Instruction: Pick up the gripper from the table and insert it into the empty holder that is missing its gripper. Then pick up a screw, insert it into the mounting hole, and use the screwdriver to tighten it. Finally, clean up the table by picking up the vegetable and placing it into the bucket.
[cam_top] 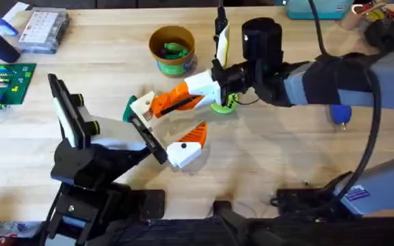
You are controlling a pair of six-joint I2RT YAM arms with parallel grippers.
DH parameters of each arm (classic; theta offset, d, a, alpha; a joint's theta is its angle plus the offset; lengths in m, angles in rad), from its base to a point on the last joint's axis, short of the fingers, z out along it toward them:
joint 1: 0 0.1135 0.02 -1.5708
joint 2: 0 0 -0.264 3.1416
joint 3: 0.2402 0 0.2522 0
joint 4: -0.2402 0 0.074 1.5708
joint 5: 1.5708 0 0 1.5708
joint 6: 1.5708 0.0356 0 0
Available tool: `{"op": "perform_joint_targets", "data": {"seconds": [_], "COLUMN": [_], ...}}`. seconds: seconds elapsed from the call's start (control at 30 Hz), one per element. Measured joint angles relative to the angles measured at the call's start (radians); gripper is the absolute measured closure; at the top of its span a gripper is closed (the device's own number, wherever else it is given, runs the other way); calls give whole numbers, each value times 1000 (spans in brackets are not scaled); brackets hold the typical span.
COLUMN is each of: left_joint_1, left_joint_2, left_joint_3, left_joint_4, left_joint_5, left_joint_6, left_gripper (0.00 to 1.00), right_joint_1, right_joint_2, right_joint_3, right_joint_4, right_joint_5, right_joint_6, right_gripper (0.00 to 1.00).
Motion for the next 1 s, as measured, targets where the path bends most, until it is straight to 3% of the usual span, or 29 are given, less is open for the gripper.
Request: {"op": "perform_joint_targets", "data": {"seconds": [0.37, 0.63, 1.0], "left_joint_1": [3, 11, 7], "left_joint_2": [0, 0, 0], "left_joint_3": [0, 0, 1], "left_joint_4": [-3, -2, -4], "left_joint_5": [-1, -18, 46], "left_joint_6": [-14, -13, -13], "left_gripper": [7, 7, 7], "right_joint_1": [0, 3, 5], "right_joint_2": [17, 89, 134], "right_joint_3": [9, 85, 117], "right_joint_4": [4, -1, -3], "right_joint_5": [-8, -75, -118], "right_joint_6": [4, 4, 15], "right_gripper": [993, 993, 993]}}
